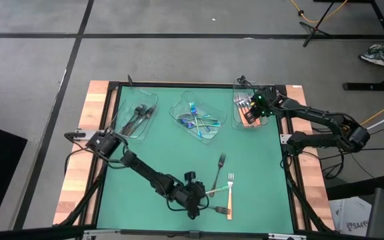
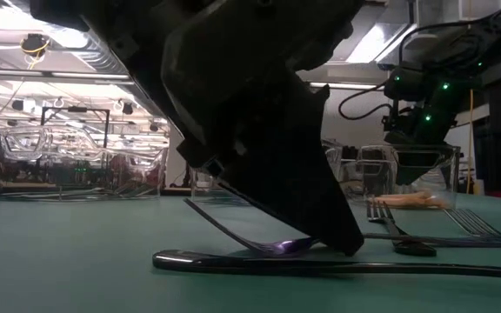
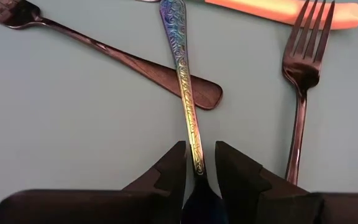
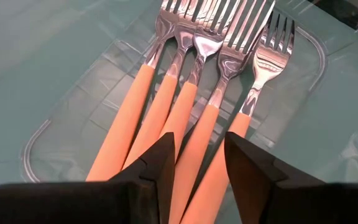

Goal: Sort silverware by color (type)
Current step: Put the blue fork into the center transparent bin

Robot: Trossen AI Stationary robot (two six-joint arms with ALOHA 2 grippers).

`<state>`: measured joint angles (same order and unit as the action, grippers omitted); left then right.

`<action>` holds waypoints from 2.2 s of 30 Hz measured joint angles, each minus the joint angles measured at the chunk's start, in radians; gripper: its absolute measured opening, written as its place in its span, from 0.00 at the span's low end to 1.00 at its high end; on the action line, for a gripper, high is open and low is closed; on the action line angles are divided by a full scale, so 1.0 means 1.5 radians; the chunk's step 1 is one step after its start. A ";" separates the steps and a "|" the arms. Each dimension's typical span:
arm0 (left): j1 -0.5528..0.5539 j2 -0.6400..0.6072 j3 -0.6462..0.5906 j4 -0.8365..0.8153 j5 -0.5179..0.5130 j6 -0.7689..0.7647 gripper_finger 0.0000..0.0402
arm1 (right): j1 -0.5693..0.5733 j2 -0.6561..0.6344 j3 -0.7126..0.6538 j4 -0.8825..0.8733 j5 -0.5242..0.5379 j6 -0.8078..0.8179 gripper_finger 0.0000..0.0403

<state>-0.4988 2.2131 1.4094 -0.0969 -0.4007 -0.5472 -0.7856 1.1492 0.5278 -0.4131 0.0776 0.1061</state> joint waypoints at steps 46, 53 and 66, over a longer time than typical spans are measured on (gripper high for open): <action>0.031 -0.078 -0.001 -0.030 -0.078 0.297 0.03 | 0.272 0.000 0.293 -0.215 -0.443 0.001 0.31; 0.049 -0.080 -0.001 0.023 -0.126 0.362 0.03 | 0.425 0.001 0.293 -0.201 -0.386 0.017 0.31; 0.084 -0.080 -0.001 0.123 -0.165 0.494 0.03 | 0.565 0.059 0.293 -0.190 -0.278 0.136 0.31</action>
<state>-0.3721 2.0926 1.4078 0.0875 -0.6483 0.1934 0.0623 1.2377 0.9676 -0.6977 -0.3401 0.3102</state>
